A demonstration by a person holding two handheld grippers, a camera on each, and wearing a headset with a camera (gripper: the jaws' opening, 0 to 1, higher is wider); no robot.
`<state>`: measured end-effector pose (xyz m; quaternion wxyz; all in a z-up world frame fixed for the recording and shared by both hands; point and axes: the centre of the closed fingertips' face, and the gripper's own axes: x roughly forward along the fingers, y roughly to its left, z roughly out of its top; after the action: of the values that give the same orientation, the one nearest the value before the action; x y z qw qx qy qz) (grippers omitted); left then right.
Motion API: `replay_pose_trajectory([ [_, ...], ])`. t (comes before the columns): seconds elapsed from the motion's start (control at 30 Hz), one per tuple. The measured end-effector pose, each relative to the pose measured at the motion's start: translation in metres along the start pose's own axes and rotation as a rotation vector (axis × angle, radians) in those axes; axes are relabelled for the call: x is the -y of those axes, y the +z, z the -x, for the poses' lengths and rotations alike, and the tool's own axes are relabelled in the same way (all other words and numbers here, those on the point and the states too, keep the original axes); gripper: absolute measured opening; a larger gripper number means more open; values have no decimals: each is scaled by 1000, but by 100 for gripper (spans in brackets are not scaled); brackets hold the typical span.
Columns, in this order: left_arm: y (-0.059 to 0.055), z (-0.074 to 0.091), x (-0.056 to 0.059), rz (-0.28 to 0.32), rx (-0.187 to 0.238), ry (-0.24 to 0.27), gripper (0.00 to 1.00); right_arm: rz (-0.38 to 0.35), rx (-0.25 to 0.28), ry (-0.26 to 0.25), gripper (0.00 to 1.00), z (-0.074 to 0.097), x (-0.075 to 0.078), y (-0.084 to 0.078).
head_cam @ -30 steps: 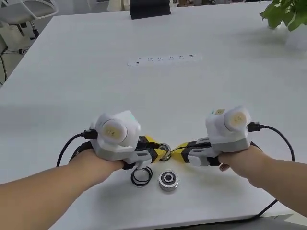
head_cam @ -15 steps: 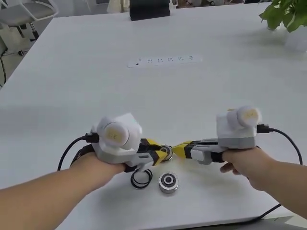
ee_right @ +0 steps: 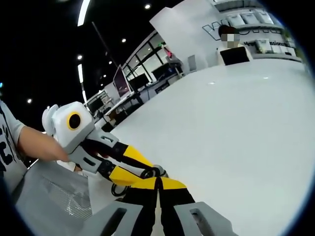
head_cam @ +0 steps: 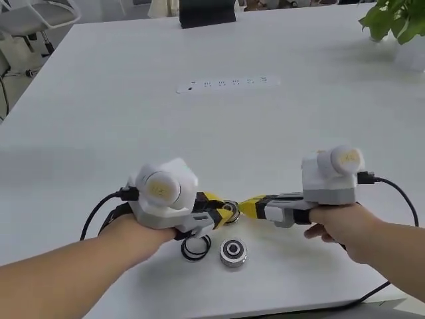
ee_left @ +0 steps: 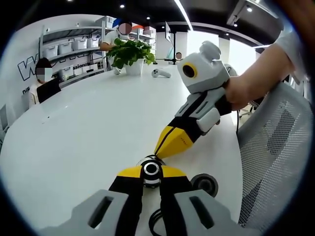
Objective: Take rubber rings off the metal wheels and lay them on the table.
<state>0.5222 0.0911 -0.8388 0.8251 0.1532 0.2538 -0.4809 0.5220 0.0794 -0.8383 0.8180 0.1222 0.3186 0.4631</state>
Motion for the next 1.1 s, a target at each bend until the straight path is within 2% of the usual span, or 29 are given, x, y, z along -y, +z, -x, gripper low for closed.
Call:
replay_pose_trajectory([
  [0.33, 0, 0, 1, 4, -2, 0, 7, 18, -7, 31, 0, -3, -9, 0],
  [0.7, 0, -1, 2, -1, -1, 1, 8, -24, 6, 72, 0, -3, -16, 1],
  [1.1, 1, -1, 2, -1, 6, 2, 8, -37, 15, 108, 0, -1, -21, 1],
])
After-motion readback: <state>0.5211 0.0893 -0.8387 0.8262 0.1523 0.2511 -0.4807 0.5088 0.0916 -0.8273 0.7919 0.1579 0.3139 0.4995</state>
